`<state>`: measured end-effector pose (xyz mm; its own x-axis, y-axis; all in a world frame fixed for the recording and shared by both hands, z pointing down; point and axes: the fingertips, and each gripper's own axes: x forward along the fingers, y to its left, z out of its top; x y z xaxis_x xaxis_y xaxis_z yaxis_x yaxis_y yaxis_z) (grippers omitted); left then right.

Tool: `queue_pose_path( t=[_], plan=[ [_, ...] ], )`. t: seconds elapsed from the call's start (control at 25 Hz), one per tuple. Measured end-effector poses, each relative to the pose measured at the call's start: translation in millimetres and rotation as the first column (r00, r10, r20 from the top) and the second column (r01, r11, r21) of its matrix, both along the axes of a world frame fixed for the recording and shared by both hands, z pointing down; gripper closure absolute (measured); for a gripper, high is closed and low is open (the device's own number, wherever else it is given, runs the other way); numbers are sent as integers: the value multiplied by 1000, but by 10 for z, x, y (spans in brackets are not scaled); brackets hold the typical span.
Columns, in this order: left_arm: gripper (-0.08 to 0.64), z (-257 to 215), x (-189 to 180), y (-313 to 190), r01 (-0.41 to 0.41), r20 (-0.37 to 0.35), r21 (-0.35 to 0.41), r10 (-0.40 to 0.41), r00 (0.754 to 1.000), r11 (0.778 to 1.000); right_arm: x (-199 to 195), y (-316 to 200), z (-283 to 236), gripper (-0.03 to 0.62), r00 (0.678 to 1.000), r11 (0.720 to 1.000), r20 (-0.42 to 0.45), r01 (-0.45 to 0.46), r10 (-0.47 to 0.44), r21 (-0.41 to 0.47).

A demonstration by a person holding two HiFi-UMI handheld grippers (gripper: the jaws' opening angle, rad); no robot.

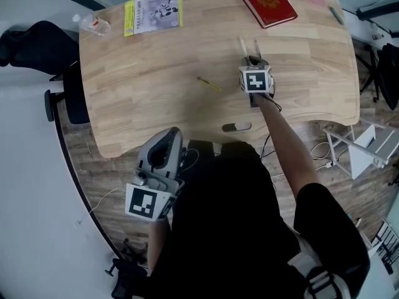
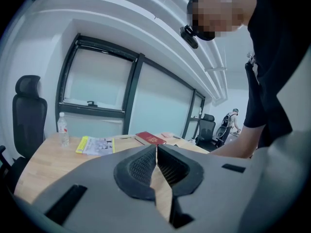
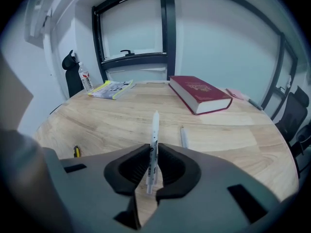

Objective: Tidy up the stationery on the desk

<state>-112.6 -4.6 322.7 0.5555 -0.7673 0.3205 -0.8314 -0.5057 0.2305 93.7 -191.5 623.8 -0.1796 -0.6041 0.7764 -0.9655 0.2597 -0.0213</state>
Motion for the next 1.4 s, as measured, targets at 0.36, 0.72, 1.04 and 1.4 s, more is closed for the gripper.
queue_pose_path(
  t=[0.36,0.72,1.04,1.4],
  plan=[
    [523,56,149,-26,-27,12,-13,27,1000,1000,227,83,225,529,998,997,-55,-39,36,-66],
    [523,95,210,10,-34,30,-25,35,999,999,287,73,298,528,995,996,-82,-59,53,-66],
    [523,93,246,8,-39,28,-27,39,999,999,320,53,292,522,996,995,-72,-63,58,-73],
    [523,101,261,-10,-46,30,-30,47,998,998,353,70,241,488,996,998,-85,-42,37,-53]
  ],
)
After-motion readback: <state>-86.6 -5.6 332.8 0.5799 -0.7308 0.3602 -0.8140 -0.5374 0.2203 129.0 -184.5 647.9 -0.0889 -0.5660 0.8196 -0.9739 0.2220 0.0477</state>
